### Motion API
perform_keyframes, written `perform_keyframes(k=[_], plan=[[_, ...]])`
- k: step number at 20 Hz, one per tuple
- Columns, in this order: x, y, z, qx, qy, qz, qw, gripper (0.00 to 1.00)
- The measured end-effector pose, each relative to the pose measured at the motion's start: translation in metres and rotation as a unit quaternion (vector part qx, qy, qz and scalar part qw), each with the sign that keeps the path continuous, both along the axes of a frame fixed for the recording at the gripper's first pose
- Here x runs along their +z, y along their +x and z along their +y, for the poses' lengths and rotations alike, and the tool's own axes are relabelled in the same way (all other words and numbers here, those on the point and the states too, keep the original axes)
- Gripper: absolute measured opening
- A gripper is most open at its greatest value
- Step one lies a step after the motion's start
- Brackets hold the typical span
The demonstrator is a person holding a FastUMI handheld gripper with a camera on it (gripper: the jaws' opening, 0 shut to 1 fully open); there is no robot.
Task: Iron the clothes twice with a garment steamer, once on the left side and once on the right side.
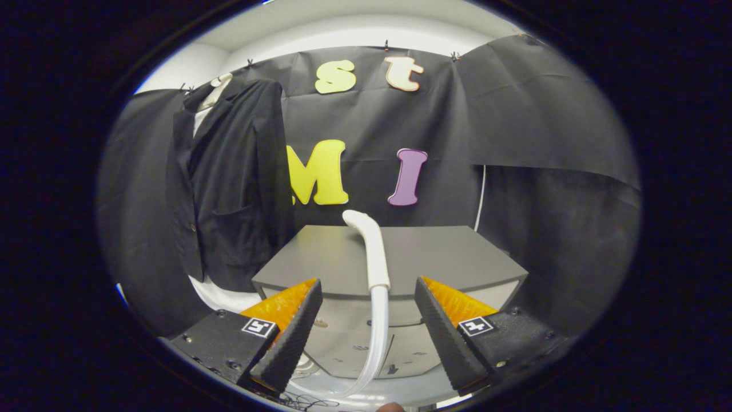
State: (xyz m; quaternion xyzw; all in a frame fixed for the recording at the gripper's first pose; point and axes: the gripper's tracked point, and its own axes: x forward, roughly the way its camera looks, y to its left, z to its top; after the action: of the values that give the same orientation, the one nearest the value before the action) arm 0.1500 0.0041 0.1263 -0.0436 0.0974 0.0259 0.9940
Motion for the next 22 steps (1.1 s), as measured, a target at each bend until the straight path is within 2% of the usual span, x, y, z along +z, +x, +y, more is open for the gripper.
perform_keyframes(k=[7,12,15,18,22], plan=[[0.007,0.07,0.0,0.045,-0.007,0.062,0.997,1.0],[0.006,0.115,-0.002,0.055,-0.019,0.104,0.993,1.0],[-0.007,0.145,-0.009,0.046,-0.005,0.149,0.988,1.0],[-0.028,0.165,-0.014,0.045,0.008,0.214,0.976,1.0],[-0.047,0.188,-0.025,0.022,0.012,0.268,0.963,0.98]])
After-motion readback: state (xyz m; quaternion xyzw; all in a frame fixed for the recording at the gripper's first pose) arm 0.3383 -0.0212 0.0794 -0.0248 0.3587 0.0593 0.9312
